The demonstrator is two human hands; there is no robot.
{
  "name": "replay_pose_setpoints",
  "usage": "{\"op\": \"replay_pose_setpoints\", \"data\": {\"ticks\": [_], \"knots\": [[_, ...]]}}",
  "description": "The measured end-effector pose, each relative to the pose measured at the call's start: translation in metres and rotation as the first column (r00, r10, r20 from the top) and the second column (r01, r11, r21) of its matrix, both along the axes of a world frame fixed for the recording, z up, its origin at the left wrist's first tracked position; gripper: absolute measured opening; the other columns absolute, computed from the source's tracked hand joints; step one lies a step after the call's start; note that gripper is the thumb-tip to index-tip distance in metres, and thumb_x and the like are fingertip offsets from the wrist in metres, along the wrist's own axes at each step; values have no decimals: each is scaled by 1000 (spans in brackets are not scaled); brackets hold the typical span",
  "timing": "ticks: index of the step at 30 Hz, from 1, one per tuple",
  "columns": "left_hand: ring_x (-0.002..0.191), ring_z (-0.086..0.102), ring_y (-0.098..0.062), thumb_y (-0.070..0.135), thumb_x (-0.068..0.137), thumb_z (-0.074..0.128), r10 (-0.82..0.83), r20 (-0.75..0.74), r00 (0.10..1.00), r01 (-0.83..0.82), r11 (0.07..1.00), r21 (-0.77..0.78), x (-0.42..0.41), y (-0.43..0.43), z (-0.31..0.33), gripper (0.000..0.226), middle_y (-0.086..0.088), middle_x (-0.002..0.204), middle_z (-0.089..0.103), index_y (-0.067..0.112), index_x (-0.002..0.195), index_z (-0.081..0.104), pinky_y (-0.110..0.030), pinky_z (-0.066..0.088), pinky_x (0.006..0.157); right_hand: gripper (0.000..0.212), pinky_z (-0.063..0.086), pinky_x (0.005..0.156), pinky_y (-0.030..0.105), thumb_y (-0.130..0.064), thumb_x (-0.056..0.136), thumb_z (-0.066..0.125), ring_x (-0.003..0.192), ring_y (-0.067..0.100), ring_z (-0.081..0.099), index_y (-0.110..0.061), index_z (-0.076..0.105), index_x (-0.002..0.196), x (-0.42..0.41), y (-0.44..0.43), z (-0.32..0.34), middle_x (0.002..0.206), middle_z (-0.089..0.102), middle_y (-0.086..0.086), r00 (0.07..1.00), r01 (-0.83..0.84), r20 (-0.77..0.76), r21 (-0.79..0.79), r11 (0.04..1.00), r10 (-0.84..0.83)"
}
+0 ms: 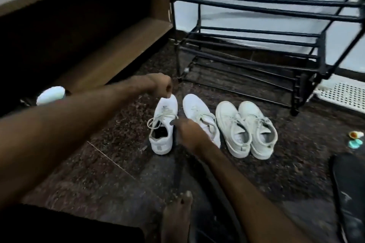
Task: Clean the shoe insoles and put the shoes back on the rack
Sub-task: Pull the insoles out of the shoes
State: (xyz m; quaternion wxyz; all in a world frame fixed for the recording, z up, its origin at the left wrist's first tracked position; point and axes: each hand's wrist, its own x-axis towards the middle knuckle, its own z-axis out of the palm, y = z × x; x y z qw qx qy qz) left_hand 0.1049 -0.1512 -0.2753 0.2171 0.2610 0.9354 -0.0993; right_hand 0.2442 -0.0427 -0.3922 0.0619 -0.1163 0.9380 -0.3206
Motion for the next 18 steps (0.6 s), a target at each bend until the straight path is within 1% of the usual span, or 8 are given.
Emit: {"op": "replay_pose_setpoints", "data": {"ticks": [2,6,9,12,14,15,17,18], "knots": [[92,63,-26,29,89,59,-58,67,996,64,994,-91,-14,-25,3,20,-7,101,70,15,100,70,-29,45,75,42,46,96,36,-32,86,47,113,26,59,-16,60,123,-8,-27,-14,123,63,8,987,-139,78,0,990,138],[96,60,-19,23,91,56,-263,150,953,287,944,-165,-10,-44,-17,23,2,109,67,22,112,66,-26,40,74,50,35,108,38,-15,93,51,131,30,45,-14,43,143,-14,-43,-45,144,47,13,933,-293,235,66,954,270],[114,57,-24,27,92,56,-382,188,905,415,890,-189,17,-65,-70,35,-2,124,58,22,127,54,-29,42,84,41,42,91,39,-17,95,47,113,35,56,-10,48,135,-29,-34,-48,125,59,16,962,-219,201,145,965,188],[103,63,-19,42,86,63,-180,31,983,183,979,-94,51,-99,-130,39,-4,112,65,17,116,61,-28,46,81,37,45,74,41,-25,91,51,97,38,60,-8,52,124,-47,-27,-50,108,63,18,976,-205,131,284,937,174],[87,69,-12,53,76,71,-23,-136,991,23,1000,1,66,-115,-169,49,-4,98,73,14,106,71,-21,48,78,34,47,72,38,-35,91,54,94,36,63,-10,60,112,-52,-33,-53,104,65,15,977,-195,155,364,911,147],[89,70,-17,54,84,62,55,-137,989,-43,995,95,71,-118,-187,51,-9,103,72,13,112,69,-26,49,85,31,47,74,38,-33,91,54,96,35,63,-10,62,110,-54,-39,-55,106,65,14,977,-190,172,417,889,128],[82,68,-34,49,100,36,294,-21,956,-263,884,385,77,-110,-198,46,-17,97,71,14,111,65,-39,47,92,24,47,82,37,-21,94,51,103,34,63,-8,64,110,-55,-56,-57,112,65,13,982,-164,165,518,840,90],[69,65,-33,47,100,35,469,136,873,-477,757,447,78,-101,-196,42,-15,82,69,17,101,64,-45,51,80,24,47,84,37,-17,95,50,106,33,62,-7,65,110,-55,-64,-57,114,65,12,986,-138,156,554,821,61]]}}
